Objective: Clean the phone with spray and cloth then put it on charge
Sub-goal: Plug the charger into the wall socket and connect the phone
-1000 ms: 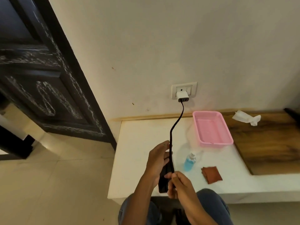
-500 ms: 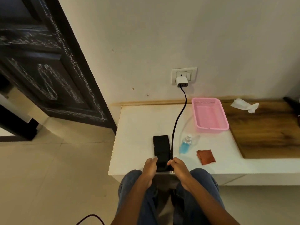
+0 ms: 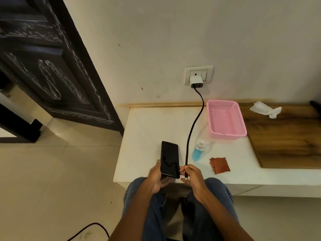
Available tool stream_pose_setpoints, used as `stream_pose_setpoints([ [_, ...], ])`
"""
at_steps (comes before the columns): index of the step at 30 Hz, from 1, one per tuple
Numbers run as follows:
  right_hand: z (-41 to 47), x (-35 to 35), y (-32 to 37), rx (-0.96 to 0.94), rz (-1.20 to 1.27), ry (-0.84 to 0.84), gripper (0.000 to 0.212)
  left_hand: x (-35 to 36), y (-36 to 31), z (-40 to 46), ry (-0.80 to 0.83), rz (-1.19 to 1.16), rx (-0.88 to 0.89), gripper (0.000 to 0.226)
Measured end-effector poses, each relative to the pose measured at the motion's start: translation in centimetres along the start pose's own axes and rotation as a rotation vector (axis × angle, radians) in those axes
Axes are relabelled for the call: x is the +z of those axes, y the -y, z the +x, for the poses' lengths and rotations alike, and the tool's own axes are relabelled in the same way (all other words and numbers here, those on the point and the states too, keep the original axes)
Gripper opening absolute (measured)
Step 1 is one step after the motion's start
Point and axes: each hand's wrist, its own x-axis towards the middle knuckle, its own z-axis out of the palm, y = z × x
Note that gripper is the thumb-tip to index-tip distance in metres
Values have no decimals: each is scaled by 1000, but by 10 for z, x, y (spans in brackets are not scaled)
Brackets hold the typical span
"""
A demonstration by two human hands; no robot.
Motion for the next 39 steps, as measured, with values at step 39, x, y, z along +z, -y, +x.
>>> stream_pose_setpoints([
  [39, -25, 3, 16, -211, -149, -38, 24, -8, -3, 16, 278, -711, -76, 60],
])
